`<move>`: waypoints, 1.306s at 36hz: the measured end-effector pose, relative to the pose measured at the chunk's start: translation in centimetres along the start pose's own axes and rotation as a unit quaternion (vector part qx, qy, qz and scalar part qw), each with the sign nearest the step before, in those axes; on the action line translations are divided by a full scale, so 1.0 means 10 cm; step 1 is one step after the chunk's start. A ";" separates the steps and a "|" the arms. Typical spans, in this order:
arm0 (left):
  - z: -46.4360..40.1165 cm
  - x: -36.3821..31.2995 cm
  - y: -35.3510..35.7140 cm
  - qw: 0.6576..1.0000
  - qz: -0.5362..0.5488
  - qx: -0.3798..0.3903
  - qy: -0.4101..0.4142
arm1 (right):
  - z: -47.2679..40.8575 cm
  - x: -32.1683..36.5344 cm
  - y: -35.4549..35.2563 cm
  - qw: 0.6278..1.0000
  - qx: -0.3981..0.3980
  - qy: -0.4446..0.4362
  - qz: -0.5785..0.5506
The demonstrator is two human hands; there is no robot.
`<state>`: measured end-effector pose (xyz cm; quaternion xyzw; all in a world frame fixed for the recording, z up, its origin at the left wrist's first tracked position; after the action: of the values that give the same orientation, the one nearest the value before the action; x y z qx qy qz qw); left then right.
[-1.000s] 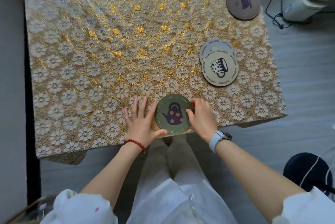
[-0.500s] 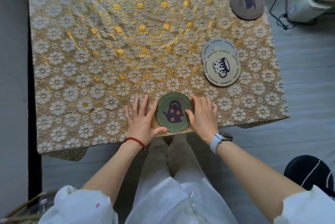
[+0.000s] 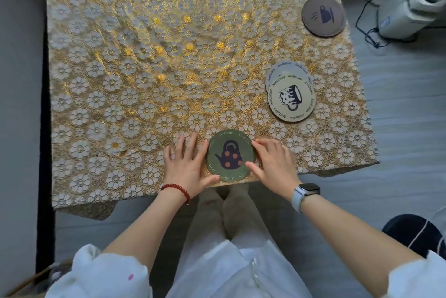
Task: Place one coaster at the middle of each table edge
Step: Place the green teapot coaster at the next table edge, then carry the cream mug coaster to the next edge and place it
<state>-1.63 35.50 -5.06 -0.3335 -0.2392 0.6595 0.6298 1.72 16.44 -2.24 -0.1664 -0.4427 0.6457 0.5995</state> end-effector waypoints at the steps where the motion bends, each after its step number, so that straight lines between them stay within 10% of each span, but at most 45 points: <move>1: 0.01 0.01 -0.07 1.000 0.003 -0.013 0.002 | -0.02 -0.03 -0.07 1.000 -0.007 0.002 -0.029; 11: -0.57 0.05 -0.52 0.995 0.068 -0.022 -0.066 | -0.53 -1.05 -0.93 0.968 -0.077 0.200 -0.131; 16: -0.77 0.01 -0.42 0.991 0.095 0.010 -0.089 | -0.82 -1.18 -1.00 0.981 0.006 0.180 -0.065; 23: -0.81 0.06 -0.44 0.991 0.098 0.040 -0.078 | -0.84 -0.94 -1.44 0.980 -0.101 0.166 0.045; 32: -0.53 0.49 -1.13 0.969 0.238 -0.035 -0.047 | -0.78 0.65 -1.97 0.984 -0.136 -0.109 -0.036; 47: 1.20 3.92 -1.64 0.927 0.291 -0.211 -0.109 | -1.29 4.12 -1.37 0.971 -0.092 -0.166 -0.143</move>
<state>1.10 77.12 9.58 -0.4394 -0.3329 0.7803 0.2954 10.66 57.66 14.15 -0.0467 -0.6126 0.5284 0.5859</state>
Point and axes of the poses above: each hand's wrist, its own z-axis away from the middle knuckle, its own y-axis out of the palm, x = y × z, the point moved 9 cm from there along -z, towards the middle knuckle, and after that the axes turned 13 degrees about x, right-handed, at the moved point
